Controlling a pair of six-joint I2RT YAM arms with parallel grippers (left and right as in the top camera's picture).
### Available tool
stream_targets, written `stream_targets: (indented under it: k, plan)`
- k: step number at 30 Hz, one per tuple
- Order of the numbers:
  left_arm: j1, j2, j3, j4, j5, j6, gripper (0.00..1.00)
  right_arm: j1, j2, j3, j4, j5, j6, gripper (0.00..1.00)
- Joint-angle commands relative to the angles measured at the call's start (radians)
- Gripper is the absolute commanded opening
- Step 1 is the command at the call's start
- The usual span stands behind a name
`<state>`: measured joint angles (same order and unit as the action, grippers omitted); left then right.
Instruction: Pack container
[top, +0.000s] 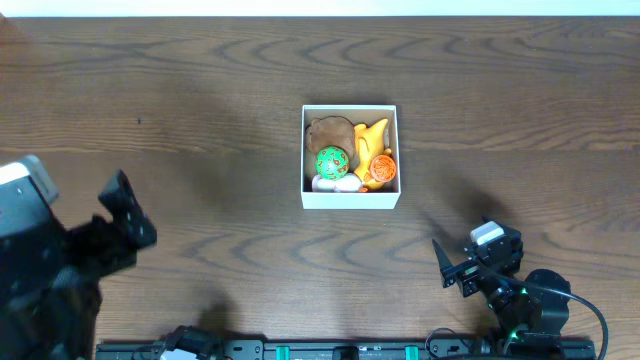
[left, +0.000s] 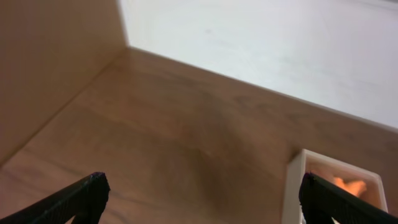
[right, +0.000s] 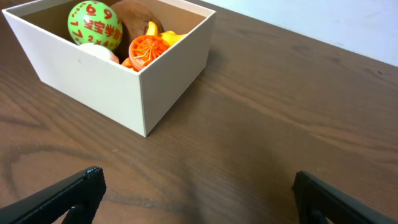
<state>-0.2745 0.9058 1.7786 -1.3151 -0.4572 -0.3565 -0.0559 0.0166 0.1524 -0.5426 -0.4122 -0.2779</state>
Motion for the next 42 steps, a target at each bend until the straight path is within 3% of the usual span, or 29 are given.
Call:
stream_targets:
  k: [1,5,9,20,29,42]
  plan:
    - [0.112,-0.047,-0.173,0.116,0.006,-0.08,0.98,0.01,-0.011,-0.004,0.001,-0.003,-0.014,0.99]
    - [0.22,-0.163,-0.512,0.418,0.083,-0.139,0.98,0.01,-0.011,-0.004,0.001,-0.003,-0.015,0.99]
    - [0.246,-0.265,-0.77,0.622,0.083,-0.154,0.98,0.01,-0.011,-0.004,0.001,-0.003,-0.015,0.99]
    - [0.314,-0.572,-1.381,1.015,0.084,-0.153,0.98,0.01,-0.011,-0.004,0.001,-0.003,-0.015,0.99]
    - [0.355,-0.753,-1.63,1.237,0.23,0.007,0.98,0.01,-0.011,-0.004,0.001,-0.003,-0.015,0.99]
    - [0.354,-0.889,-1.764,1.242,0.241,0.031,0.98,0.01,-0.011,-0.004,0.001,-0.003,-0.015,0.99]
